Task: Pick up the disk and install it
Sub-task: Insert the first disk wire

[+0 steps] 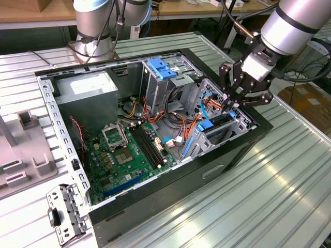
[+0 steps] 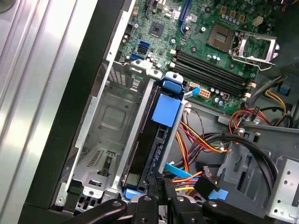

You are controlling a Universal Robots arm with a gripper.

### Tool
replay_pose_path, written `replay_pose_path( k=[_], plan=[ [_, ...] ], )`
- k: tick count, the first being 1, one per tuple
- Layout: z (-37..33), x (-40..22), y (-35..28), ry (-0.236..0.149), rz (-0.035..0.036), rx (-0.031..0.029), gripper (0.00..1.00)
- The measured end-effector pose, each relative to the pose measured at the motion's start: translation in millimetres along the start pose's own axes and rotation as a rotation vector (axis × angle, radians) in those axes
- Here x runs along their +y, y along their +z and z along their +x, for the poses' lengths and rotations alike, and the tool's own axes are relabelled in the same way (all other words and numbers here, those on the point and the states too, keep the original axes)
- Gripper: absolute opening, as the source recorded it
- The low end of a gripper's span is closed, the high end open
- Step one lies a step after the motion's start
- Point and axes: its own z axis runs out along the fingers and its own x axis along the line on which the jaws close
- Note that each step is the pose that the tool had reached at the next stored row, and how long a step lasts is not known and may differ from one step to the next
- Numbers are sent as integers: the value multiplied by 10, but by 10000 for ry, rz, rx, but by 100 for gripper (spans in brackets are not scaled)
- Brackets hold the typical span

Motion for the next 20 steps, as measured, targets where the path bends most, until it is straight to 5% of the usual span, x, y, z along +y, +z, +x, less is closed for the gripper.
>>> replay_pose_path(
  k=[20],
  plan=[
    [1,0,13,2009,215,3,17]
  ],
)
